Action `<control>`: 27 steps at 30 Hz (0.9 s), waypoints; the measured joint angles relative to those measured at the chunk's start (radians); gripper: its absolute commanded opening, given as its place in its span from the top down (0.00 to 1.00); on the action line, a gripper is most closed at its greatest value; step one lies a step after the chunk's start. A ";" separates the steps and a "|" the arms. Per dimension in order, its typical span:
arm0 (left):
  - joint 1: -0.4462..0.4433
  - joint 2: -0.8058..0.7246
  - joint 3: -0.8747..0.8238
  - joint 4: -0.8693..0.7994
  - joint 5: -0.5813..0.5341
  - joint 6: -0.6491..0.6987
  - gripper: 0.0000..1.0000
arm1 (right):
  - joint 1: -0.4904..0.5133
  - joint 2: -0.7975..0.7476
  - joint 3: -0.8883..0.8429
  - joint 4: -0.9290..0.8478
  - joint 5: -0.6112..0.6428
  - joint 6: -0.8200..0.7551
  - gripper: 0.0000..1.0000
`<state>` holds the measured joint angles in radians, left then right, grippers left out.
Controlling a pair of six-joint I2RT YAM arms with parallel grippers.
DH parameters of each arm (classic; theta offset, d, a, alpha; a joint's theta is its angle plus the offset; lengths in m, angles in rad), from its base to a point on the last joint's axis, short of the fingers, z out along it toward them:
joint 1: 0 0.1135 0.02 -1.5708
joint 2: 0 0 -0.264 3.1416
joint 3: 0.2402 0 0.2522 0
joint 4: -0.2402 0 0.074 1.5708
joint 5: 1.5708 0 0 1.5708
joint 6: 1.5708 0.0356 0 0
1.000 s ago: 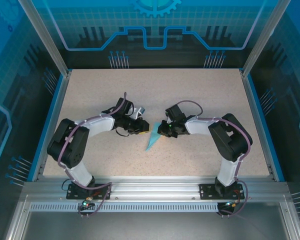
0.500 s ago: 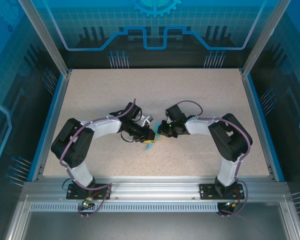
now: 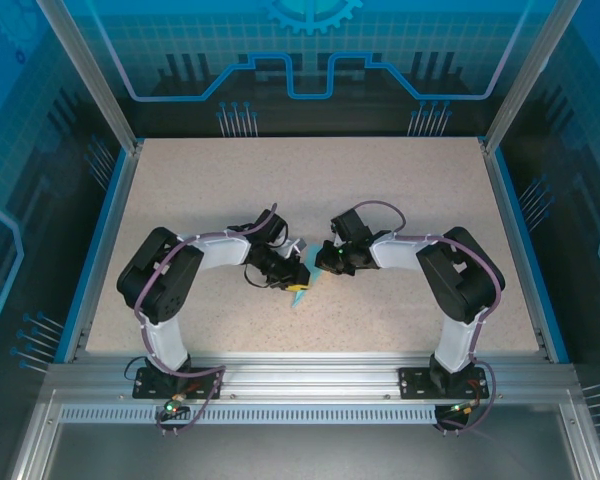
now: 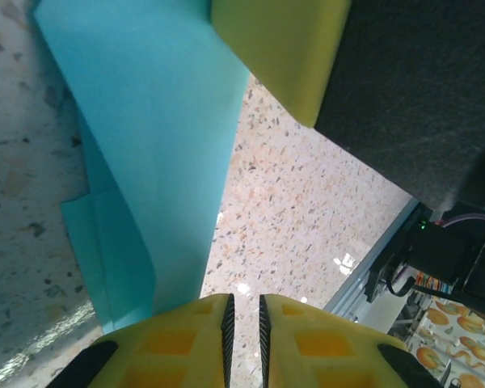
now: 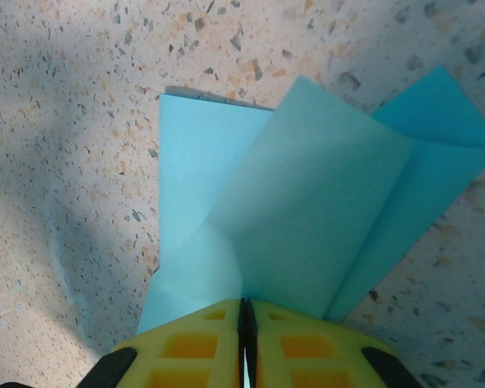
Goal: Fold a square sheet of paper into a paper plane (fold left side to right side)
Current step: Fold the wing for the fifth time at the center of the table.
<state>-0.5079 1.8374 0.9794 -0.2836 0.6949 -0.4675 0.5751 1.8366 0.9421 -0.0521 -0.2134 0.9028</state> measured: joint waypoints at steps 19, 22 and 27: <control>-0.011 0.051 0.000 0.019 -0.018 0.000 0.79 | 0.000 0.001 0.000 0.000 0.000 -0.006 0.88; -0.011 0.051 -0.002 0.022 -0.018 0.000 0.79 | 0.000 0.001 0.000 0.000 -0.001 -0.006 0.88; -0.011 0.051 -0.018 0.043 -0.023 0.000 0.84 | 0.000 -0.008 -0.005 0.008 -0.003 -0.023 0.91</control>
<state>-0.5190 1.8881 0.9611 -0.2409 0.6724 -0.4679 0.5751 1.8282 0.9367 -0.0444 -0.2161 0.8799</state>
